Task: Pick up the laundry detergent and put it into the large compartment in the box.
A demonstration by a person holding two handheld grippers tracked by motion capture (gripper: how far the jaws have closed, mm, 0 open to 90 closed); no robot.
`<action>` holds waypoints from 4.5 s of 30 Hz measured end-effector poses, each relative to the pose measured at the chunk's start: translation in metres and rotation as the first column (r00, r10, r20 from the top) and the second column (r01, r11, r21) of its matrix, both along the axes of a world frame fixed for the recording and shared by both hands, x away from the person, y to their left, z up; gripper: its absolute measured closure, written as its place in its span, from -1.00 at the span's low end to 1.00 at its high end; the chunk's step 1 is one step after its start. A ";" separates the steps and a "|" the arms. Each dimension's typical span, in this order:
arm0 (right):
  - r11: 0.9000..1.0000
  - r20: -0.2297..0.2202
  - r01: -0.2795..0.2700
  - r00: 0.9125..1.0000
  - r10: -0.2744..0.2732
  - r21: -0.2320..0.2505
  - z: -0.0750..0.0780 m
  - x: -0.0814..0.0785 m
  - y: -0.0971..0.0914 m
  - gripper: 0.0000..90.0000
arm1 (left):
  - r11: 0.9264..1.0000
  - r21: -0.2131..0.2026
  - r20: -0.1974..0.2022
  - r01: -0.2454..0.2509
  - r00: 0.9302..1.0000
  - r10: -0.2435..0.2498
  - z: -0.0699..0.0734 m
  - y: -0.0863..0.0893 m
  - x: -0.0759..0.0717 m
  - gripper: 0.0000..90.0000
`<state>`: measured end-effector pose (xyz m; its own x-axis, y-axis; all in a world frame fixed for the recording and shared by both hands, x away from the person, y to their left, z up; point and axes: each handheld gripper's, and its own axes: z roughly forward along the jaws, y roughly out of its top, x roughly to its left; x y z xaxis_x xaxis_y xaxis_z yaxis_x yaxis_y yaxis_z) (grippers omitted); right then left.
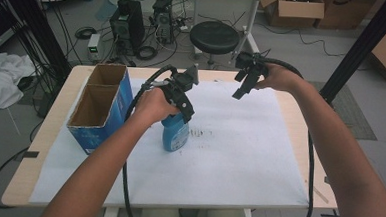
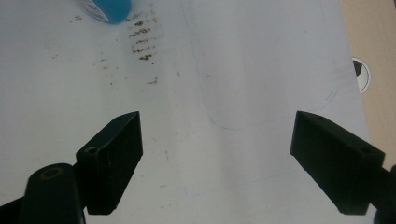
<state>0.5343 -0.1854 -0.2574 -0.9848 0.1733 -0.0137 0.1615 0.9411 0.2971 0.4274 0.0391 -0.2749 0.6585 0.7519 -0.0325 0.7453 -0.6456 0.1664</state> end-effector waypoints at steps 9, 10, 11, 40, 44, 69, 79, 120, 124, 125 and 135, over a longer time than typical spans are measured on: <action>1.000 0.000 -0.003 1.000 0.003 0.000 0.000 0.000 0.001 -0.63 | 1.000 0.005 -0.007 -0.001 1.000 0.001 -0.011 -0.002 0.000 -0.57; 1.000 0.002 -0.003 1.000 0.003 0.001 0.000 0.000 0.001 -0.63 | 1.000 0.007 -0.007 -0.001 1.000 0.001 -0.012 -0.002 0.000 -0.57; 1.000 0.002 -0.003 1.000 0.003 0.001 0.000 0.000 0.001 -0.63 | 1.000 0.007 -0.007 -0.001 1.000 0.001 -0.012 -0.002 0.000 -0.57; 1.000 0.000 -0.004 1.000 0.004 0.005 0.000 -0.001 0.001 -0.62 | 1.000 -0.001 -0.016 -0.003 1.000 0.003 -0.019 -0.001 0.002 -0.34; 1.000 -0.001 -0.004 1.000 0.004 0.007 0.000 -0.001 0.001 -0.62 | 1.000 0.001 -0.015 -0.004 1.000 0.004 -0.019 -0.001 0.002 -0.33; 1.000 -0.005 -0.002 1.000 0.002 0.009 0.001 -0.002 0.000 -0.62 | 0.999 -0.038 0.003 -0.024 1.000 0.024 0.002 0.007 -0.001 -0.17; 1.000 -0.008 0.000 1.000 0.000 0.003 0.002 -0.004 0.001 -0.62 | 0.996 -0.041 0.050 -0.076 0.996 0.078 0.059 0.020 -0.004 -0.17; 1.000 0.000 -0.007 1.000 0.007 -0.002 0.007 -0.008 -0.001 -0.62 | 0.895 -0.075 0.085 -0.440 0.891 0.445 0.180 0.123 -0.017 -0.16; 1.000 0.002 -0.004 1.000 0.004 0.003 0.009 -0.009 0.000 -0.62 | 0.873 -0.073 0.088 -0.481 0.869 0.486 0.184 0.134 -0.017 -0.16; 1.000 0.002 -0.002 1.000 0.002 0.004 0.009 -0.009 0.000 -0.62 | 0.870 -0.071 0.089 -0.488 0.865 0.493 0.185 0.136 -0.017 -0.16; 1.000 -0.003 -0.002 1.000 0.002 -0.004 0.008 -0.009 0.002 -0.62 | 0.829 -0.055 0.118 -0.557 0.820 0.559 0.184 0.166 -0.019 -0.16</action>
